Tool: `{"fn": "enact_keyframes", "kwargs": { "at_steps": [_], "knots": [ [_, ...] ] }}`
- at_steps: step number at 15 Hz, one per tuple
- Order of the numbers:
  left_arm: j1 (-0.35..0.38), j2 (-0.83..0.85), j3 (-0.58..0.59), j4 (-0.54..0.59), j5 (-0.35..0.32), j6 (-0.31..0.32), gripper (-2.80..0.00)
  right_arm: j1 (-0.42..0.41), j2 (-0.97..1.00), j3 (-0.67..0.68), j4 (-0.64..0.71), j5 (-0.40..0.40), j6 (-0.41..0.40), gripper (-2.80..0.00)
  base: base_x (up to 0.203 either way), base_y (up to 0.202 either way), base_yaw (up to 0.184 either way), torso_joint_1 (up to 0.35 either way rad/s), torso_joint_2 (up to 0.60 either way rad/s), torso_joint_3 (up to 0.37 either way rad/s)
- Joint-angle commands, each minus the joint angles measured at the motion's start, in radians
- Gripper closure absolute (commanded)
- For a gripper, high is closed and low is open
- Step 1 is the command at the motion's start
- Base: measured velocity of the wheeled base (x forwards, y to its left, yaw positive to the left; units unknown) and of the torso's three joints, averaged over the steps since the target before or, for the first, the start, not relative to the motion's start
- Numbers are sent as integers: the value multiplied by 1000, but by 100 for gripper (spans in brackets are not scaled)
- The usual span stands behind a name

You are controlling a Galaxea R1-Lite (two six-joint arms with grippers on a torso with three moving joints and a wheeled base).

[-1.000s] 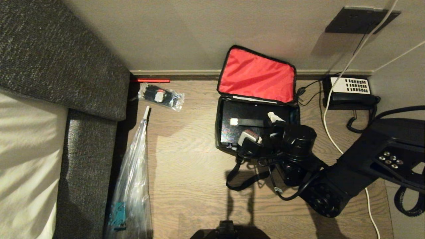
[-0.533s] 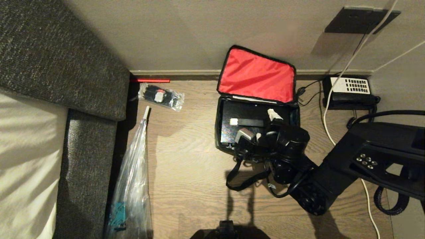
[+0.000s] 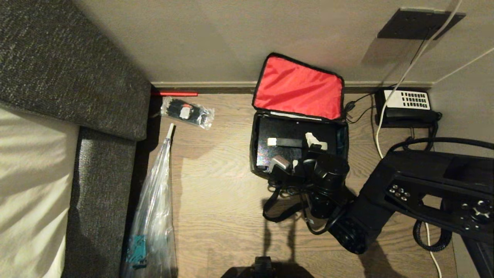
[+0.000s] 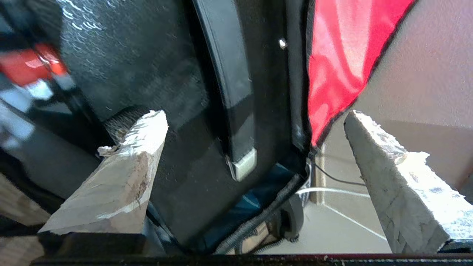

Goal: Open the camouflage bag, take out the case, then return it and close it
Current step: Grip the handle

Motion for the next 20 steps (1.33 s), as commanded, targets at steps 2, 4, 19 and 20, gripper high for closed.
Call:
{"fn": "enact_keyframes", "kwargs": {
  "at_steps": [2,4,19,20],
  "knots": [
    [0,1,3,0,0,0,0,-9,38,-33,-10,-1,-10,-280,0,0,0,0,0,0],
    [0,1,2,0,0,0,0,-17,60,-51,-10,-1,-10,-280,0,0,0,0,0,0],
    [0,1,2,0,0,0,0,-71,115,-166,-18,81,-178,-280,0,0,0,0,0,0],
    [0,1,3,0,0,0,0,-72,118,-175,-17,80,-186,-280,0,0,0,0,0,0]
  ]
}}
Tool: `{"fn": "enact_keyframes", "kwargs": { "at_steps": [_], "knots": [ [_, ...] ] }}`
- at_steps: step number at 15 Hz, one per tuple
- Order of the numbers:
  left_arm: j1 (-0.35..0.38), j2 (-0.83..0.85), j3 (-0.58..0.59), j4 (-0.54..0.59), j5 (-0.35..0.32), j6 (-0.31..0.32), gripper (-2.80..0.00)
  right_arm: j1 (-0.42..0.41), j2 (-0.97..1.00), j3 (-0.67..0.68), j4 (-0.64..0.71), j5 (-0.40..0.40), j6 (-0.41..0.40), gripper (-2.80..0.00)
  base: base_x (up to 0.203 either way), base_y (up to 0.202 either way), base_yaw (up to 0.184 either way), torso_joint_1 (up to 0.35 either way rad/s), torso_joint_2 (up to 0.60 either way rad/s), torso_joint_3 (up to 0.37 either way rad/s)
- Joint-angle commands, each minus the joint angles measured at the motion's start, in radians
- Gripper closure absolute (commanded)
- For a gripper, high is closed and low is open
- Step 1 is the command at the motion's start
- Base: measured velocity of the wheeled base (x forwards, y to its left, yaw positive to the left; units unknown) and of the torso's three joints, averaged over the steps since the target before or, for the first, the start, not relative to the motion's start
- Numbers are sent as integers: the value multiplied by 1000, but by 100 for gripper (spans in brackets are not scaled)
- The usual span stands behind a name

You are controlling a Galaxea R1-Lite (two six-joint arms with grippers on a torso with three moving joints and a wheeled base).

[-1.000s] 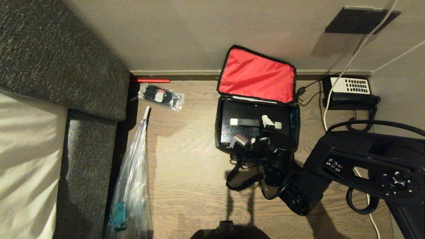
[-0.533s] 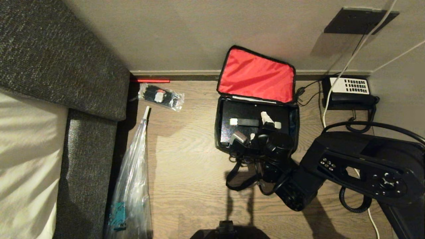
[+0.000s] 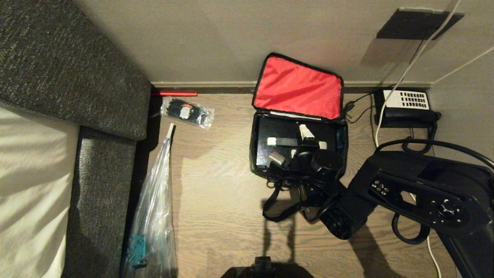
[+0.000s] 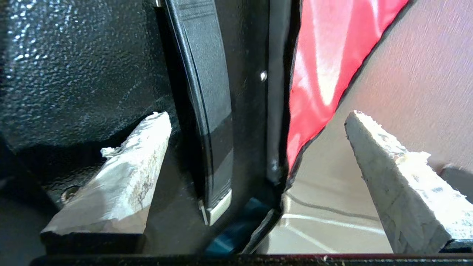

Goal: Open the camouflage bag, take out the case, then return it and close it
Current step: Grip the handle

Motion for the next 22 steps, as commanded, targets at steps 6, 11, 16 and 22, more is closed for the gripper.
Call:
{"fn": "enact_keyframes", "kwargs": {
  "at_steps": [6,11,16,22],
  "knots": [
    [0,1,2,0,0,0,0,-7,46,-78,-11,-6,-25,-280,0,0,0,0,0,0],
    [0,1,2,0,0,0,0,-26,86,-135,-13,-3,-30,-280,0,0,0,0,0,0],
    [0,1,2,0,0,0,0,-59,112,-169,-12,-1,-51,-280,0,0,0,0,0,0],
    [0,1,2,0,0,0,0,-57,137,-180,-11,-9,-39,-280,0,0,0,0,0,0]
  ]
}}
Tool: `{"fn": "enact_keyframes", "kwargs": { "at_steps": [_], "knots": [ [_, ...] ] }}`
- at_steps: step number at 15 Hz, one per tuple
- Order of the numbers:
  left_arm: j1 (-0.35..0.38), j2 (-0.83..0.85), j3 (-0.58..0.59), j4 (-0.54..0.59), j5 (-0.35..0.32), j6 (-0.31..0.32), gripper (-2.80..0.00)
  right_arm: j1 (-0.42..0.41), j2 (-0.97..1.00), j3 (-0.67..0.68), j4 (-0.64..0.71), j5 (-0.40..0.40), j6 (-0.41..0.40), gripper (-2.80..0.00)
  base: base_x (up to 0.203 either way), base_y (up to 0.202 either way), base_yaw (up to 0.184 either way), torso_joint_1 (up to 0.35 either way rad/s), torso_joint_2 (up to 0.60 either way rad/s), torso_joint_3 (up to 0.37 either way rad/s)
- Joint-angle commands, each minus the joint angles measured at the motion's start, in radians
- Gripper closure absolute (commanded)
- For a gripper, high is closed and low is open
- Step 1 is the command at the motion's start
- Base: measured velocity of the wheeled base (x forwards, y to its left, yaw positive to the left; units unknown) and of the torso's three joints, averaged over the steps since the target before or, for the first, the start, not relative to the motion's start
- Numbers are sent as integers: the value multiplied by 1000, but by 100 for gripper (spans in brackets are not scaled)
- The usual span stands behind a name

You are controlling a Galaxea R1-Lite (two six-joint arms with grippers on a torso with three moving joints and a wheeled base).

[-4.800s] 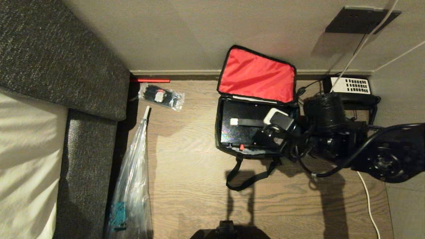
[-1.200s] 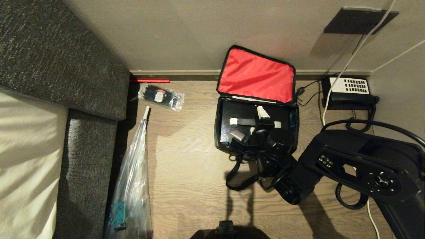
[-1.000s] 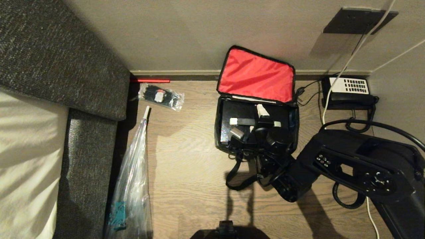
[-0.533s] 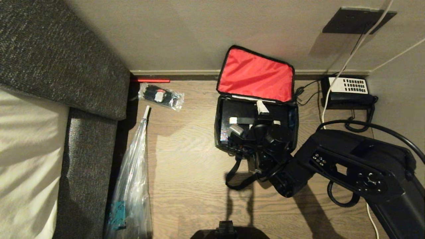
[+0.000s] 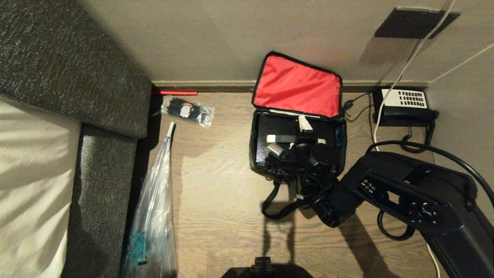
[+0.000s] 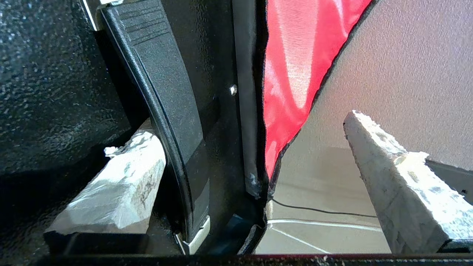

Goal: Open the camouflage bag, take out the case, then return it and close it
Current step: Grip the handle

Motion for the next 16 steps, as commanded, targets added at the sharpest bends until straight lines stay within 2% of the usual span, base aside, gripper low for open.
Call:
{"fn": "enact_keyframes", "kwargs": {
  "at_steps": [1,10,11,12,16],
  "knots": [
    [0,1,2,0,0,0,0,1,18,-12,-2,-6,-18,-280,0,0,0,0,0,0],
    [0,1,3,0,0,0,0,4,-6,-30,31,-21,2,-280,0,0,0,0,0,0],
    [0,1,2,0,0,0,0,4,-8,-12,38,-22,8,-271,0,0,0,0,0,0],
    [0,1,2,0,0,0,0,2,-8,2,43,-22,9,0,0,0,0,0,0,0],
    [0,1,2,0,0,0,0,2,-7,-4,42,-24,15,0,0,0,0,0,0,0]
  ]
}}
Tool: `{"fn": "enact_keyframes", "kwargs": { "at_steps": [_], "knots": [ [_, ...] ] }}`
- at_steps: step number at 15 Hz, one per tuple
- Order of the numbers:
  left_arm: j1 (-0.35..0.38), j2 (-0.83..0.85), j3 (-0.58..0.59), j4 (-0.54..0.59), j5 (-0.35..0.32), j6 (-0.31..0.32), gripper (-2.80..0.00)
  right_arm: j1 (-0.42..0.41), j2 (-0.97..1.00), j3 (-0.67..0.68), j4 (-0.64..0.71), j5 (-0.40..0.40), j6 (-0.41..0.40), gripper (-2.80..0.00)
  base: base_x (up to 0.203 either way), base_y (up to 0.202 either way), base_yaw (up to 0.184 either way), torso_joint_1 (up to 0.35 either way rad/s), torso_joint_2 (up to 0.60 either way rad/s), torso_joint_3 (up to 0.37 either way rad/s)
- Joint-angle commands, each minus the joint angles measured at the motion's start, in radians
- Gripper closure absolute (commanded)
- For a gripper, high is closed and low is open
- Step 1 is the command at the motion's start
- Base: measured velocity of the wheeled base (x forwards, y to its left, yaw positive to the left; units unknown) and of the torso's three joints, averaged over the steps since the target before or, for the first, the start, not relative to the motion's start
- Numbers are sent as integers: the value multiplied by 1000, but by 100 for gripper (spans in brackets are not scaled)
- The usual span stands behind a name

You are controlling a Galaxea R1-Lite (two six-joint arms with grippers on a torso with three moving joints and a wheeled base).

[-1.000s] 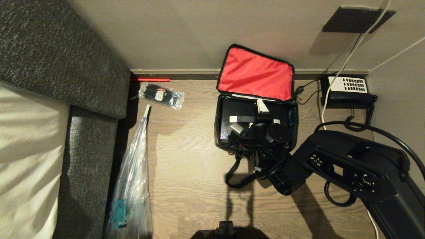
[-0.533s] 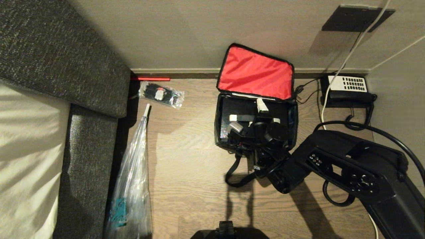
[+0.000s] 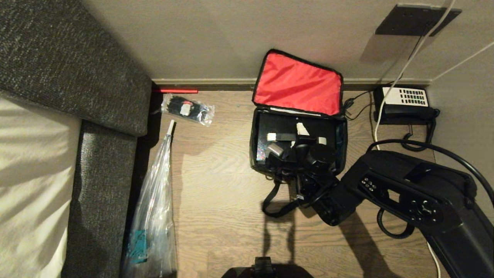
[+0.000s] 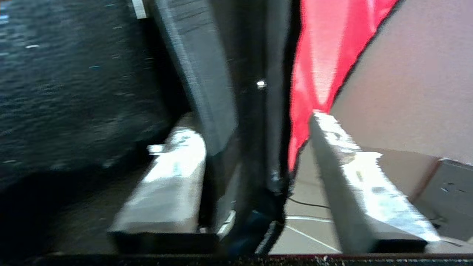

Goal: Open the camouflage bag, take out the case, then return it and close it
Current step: Grip the handle

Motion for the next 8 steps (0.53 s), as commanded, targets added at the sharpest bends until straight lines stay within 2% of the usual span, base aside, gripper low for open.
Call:
{"fn": "enact_keyframes", "kwargs": {
  "at_steps": [1,8],
  "knots": [
    [0,1,2,0,0,0,0,2,7,-1,-28,-5,-8,0,0,0,0,0,0,0],
    [0,1,2,0,0,0,0,3,4,9,-61,-5,2,0,0,0,0,0,0,0]
  ]
}}
